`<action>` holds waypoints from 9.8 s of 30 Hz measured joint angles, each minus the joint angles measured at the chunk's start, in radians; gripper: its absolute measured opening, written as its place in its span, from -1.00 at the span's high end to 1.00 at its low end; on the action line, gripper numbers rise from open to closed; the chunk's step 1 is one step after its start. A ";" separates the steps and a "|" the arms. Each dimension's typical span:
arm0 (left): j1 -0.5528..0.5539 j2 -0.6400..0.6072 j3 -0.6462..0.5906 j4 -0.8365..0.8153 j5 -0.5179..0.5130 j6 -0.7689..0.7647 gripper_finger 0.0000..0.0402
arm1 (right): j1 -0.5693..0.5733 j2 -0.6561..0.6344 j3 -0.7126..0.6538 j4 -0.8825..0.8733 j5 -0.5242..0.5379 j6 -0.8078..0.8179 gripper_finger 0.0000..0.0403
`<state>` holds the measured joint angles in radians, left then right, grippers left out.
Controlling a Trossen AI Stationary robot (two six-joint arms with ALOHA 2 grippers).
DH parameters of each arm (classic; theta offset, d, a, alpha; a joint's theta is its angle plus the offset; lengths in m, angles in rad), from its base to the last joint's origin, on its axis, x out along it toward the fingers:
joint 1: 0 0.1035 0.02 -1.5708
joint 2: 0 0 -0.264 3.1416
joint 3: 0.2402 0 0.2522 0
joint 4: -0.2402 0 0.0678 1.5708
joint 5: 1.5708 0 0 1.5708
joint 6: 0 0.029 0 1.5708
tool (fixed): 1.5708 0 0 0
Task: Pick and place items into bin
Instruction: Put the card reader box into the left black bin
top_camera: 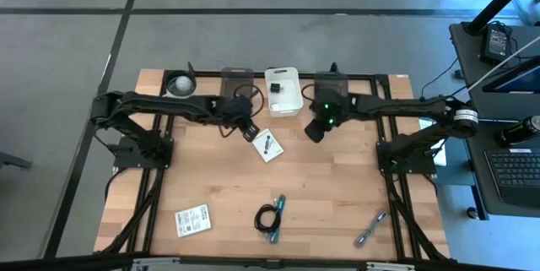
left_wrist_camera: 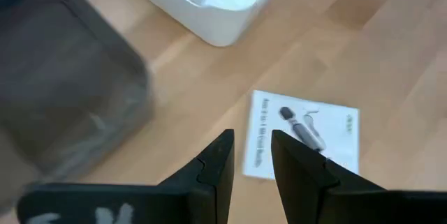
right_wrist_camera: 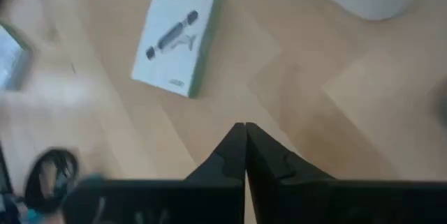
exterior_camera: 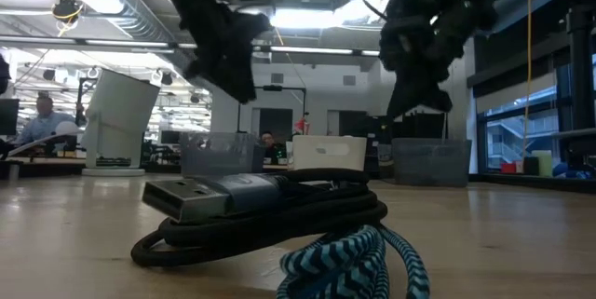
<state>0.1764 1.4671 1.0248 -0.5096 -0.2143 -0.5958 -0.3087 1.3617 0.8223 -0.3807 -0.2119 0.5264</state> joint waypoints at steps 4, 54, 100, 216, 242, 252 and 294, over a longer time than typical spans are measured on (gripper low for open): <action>0.000 0.067 0.000 0.077 0.070 -0.096 0.55 | 0.044 0.000 -0.102 0.217 0.000 0.078 0.96; -0.258 0.330 0.001 0.177 -0.085 -0.405 0.55 | 0.157 0.422 0.240 0.023 0.114 0.225 0.61; -0.255 0.236 0.000 0.154 -0.226 -0.362 0.71 | 0.083 0.435 0.237 0.146 -0.046 0.169 -0.08; -0.615 0.355 -0.058 0.198 -0.313 -0.573 0.85 | 0.232 0.577 0.236 0.429 -0.124 0.257 -0.08; -0.596 0.350 -0.054 0.153 -0.034 -0.578 0.85 | 0.256 0.576 0.236 0.414 -0.287 0.301 -0.08; -0.570 0.277 -0.054 0.110 -0.211 -0.466 0.85 | 0.256 0.576 0.236 0.419 -0.267 0.279 -0.08; -0.553 0.289 -0.053 0.084 -0.134 -0.490 0.85 | 0.189 0.661 0.235 0.579 -0.304 0.302 -0.08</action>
<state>-0.3768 1.7557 0.9714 -0.4261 -0.3485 -1.0863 -0.1198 2.0230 1.0569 0.1979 -0.5158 0.8283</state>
